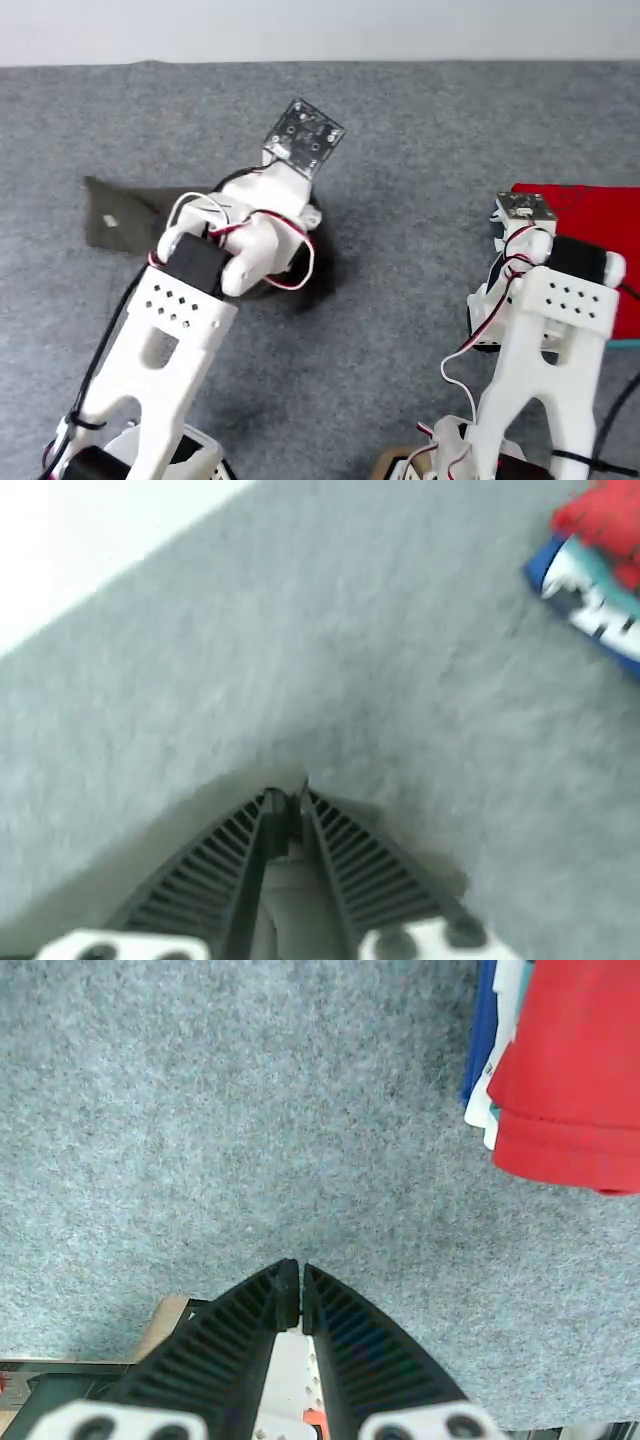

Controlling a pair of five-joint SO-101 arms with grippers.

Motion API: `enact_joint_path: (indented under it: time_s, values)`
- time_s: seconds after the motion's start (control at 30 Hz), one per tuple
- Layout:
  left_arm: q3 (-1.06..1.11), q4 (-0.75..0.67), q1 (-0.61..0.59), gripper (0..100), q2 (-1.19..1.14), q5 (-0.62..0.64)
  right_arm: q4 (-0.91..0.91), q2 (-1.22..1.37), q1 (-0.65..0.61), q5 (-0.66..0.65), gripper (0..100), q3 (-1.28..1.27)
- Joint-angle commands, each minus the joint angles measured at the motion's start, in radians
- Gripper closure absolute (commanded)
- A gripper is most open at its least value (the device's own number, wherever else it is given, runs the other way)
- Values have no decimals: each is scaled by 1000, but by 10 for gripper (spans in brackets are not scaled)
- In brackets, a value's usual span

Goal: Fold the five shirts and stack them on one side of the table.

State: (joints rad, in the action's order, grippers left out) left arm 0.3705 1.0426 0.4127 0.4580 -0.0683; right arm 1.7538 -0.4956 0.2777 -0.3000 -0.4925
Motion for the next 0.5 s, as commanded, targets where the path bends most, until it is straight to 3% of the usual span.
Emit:
enact_joint_path:
  time_s: [0.0, 0.23, 0.47]
  values:
    - [-18, -92, 6, 991, 43, 5, 39, -35, -8, 3, 990, 12]
    - [13, -100, -117, 835, 44, 43, 38, -33, -31, 3, 987, 48]
    - [8, -54, -311, 833, 54, -14, 39, -22, -306, 3, 987, 178]
